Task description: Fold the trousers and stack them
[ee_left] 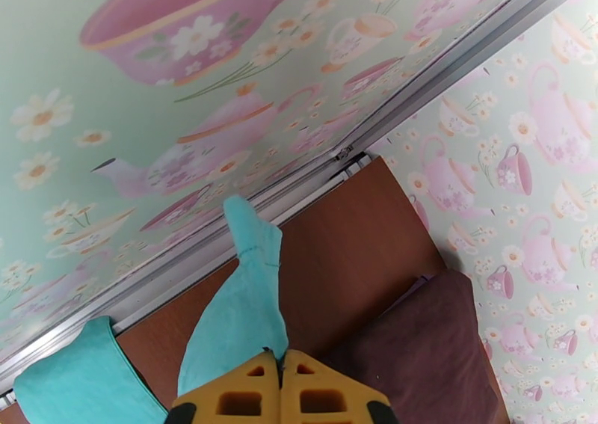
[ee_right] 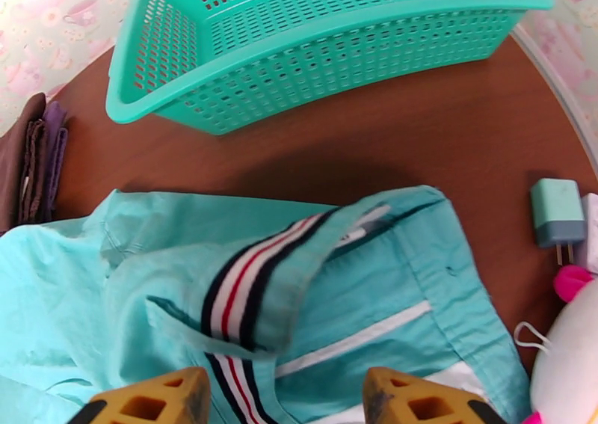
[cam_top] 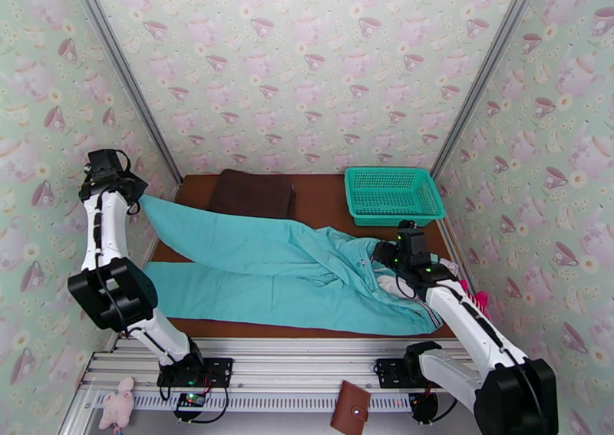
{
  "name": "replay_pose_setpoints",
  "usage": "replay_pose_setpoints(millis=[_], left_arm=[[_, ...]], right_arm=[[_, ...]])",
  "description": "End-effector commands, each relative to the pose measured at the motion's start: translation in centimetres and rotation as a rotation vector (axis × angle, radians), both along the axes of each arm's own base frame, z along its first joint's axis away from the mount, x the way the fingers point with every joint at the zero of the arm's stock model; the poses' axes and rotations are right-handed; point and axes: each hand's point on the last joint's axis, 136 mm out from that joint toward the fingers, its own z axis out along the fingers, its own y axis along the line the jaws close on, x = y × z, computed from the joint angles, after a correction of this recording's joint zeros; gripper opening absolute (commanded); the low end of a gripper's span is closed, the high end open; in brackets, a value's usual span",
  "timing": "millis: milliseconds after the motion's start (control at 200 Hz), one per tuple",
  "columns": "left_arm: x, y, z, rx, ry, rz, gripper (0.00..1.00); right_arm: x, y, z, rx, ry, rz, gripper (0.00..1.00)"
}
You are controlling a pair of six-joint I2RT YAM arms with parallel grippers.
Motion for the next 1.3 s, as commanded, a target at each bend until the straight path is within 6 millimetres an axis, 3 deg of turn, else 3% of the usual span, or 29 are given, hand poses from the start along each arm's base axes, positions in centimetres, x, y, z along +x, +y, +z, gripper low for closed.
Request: replay_pose_setpoints(millis=[0,541,606,726,896,1057,1297], left_arm=[[-0.2,-0.2,1.8,0.019,-0.049,-0.008,0.00],[-0.1,-0.3,1.8,0.021,-0.047,-0.011,0.00],[-0.1,-0.3,1.8,0.021,-0.045,-0.012,0.00],[-0.1,-0.3,1.7,0.021,-0.044,-0.013,0.00],[-0.2,-0.2,2.0,0.026,-0.046,-0.011,0.00],[-0.2,-0.3,2.0,0.027,-0.045,-0.009,0.00],[-0.5,0.1,1.9,0.037,-0.036,0.015,0.00]], right_arm=[[1.3,1.2,0.7,0.074,-0.073,0.031,0.58],[3.1,1.2,-0.4,0.234,-0.115,0.013,0.52],[3.2,1.1,-0.5,0.255,-0.122,0.010,0.45],[3.2,1.0,-0.5,0.279,-0.129,0.008,0.42],[3.2,0.5,0.5,0.286,-0.153,-0.002,0.15],[2.8,-0.8,2.1,0.236,-0.145,-0.037,0.00],[2.4,-4.4,3.8,0.031,0.008,-0.043,0.00]])
